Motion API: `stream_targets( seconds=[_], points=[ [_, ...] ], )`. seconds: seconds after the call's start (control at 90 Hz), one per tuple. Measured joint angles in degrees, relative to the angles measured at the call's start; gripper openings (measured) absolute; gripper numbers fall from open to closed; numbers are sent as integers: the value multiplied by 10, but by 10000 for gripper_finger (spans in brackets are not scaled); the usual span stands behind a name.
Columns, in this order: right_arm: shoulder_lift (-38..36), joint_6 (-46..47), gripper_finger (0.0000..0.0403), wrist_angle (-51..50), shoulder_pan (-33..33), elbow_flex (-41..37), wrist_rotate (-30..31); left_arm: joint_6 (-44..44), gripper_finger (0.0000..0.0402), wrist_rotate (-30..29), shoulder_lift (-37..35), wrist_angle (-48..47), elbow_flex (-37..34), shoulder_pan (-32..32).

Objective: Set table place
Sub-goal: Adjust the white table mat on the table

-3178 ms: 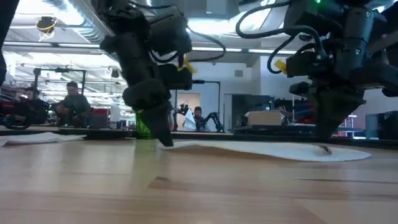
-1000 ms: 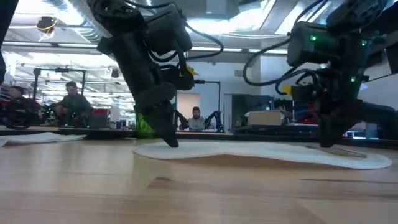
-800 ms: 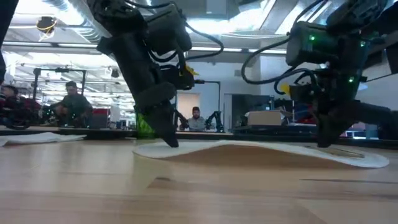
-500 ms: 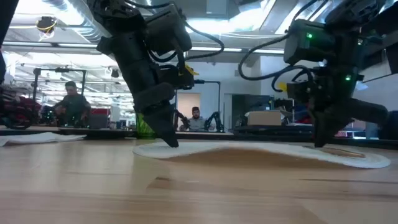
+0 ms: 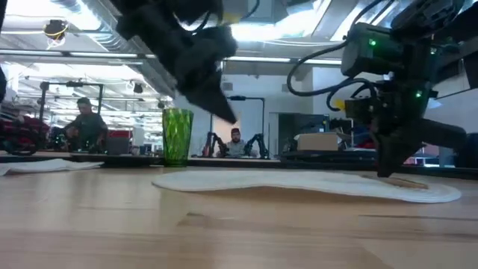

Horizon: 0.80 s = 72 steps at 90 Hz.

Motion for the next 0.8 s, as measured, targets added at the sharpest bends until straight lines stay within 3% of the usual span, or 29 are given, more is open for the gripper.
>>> stream_targets(
  seconds=[0.456,0.8],
  points=[
    [0,-10,0,13,0,0,3,25,0,60,60,68,0,48],
    [0,-10,0,14,0,0,3,7,0,62,124,103,1,48]
  ],
)
